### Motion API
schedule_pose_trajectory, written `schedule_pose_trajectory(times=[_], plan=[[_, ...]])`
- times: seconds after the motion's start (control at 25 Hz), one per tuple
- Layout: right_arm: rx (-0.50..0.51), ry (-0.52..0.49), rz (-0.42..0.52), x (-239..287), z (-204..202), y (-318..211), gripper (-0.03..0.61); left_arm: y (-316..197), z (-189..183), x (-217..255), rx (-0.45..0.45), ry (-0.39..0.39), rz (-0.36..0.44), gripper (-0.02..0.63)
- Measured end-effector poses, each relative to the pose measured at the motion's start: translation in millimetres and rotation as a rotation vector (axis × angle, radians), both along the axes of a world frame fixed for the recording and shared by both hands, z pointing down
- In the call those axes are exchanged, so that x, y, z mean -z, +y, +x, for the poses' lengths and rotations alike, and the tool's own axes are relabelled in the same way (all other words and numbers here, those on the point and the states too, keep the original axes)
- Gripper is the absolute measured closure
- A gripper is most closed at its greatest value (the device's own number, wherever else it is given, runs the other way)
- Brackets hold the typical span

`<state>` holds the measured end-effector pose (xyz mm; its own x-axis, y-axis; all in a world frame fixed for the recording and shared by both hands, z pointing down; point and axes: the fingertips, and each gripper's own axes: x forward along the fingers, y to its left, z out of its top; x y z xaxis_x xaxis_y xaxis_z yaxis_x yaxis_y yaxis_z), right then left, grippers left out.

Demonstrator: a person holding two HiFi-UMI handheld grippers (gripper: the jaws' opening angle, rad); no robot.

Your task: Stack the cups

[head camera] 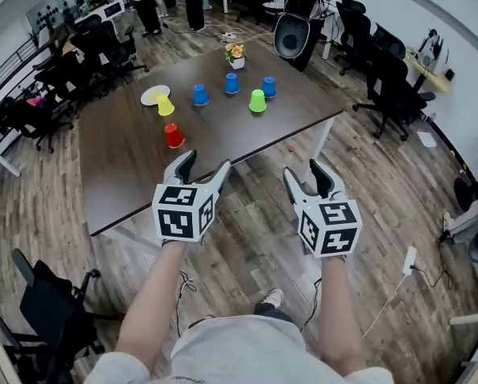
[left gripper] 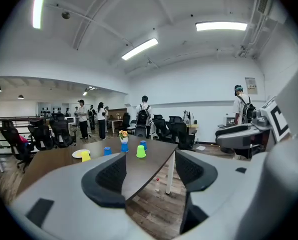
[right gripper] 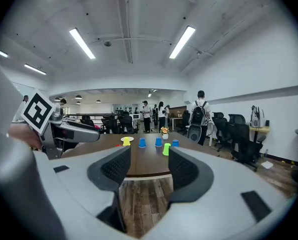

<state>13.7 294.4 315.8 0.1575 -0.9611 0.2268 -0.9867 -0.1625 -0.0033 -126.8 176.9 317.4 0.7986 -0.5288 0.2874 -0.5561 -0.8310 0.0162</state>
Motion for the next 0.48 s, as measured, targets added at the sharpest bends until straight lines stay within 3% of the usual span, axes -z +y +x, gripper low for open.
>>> schedule_pose_trajectory(times=[0.48], plan=[[0.151, -0.02, -0.007, -1, 72, -29, 0.348, -8, 53, 4, 0.156, -0.033, 0.005, 0.308]])
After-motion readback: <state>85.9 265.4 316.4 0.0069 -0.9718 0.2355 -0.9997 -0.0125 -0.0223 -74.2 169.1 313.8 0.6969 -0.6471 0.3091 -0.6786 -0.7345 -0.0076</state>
